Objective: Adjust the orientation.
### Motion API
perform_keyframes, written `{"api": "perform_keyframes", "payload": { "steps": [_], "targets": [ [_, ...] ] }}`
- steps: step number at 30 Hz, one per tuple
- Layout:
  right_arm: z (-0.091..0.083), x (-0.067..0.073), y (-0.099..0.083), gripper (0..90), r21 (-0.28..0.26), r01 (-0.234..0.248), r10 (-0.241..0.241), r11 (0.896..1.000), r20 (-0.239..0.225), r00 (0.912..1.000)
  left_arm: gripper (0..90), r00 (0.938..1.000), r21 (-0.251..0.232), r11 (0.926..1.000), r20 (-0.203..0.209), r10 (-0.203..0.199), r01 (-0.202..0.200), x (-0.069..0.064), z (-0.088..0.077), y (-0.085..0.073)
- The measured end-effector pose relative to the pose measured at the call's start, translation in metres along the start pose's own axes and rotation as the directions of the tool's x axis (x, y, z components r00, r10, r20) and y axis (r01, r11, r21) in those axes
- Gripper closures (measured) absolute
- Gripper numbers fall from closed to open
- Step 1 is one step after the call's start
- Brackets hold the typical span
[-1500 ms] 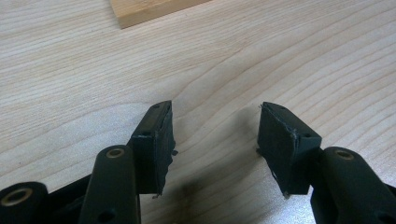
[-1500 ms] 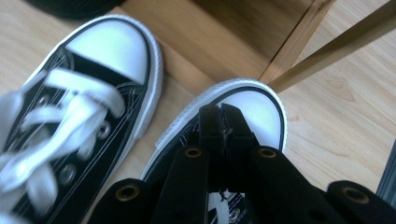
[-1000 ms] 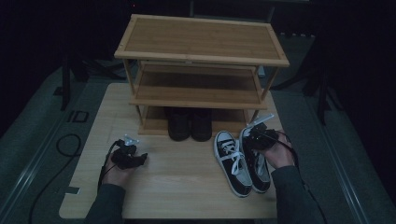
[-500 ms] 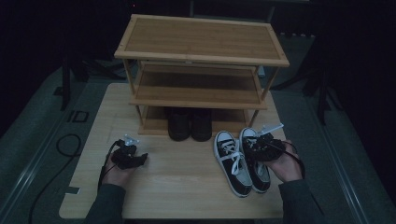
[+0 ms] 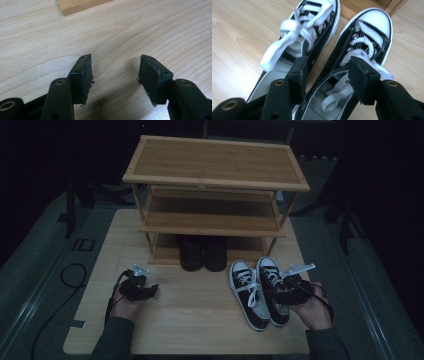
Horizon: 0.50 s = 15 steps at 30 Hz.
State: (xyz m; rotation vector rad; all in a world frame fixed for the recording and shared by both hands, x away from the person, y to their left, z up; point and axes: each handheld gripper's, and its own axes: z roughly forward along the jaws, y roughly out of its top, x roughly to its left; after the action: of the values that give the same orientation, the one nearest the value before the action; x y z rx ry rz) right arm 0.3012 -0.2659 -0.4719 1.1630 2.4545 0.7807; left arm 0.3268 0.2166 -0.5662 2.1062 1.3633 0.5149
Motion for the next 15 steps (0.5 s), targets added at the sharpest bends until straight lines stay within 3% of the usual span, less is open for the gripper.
{"api": "perform_keyframes", "payload": {
  "steps": [5,10,15],
  "targets": [
    [-0.002,0.003,-0.008,46.0,-0.001,-0.016,0.016,1.000,-0.015,0.9998,44.8,1.0000,0.000,1.0000,0.000,0.000,0.000,0.000,0.000,0.000],
    [0.010,0.009,-0.016,37.8,0.043,-0.047,0.048,0.998,-0.019,0.9987,44.7,1.0000,0.000,1.0000,0.000,0.000,0.000,0.000,0.000,0.000],
    [0.018,0.010,-0.017,34.9,0.051,-0.079,0.081,0.996,-0.034,0.9961,44.6,1.0000,-0.001,1.0000,0.001,0.001,-0.001,0.000,0.000,0.000]
  ]
}}
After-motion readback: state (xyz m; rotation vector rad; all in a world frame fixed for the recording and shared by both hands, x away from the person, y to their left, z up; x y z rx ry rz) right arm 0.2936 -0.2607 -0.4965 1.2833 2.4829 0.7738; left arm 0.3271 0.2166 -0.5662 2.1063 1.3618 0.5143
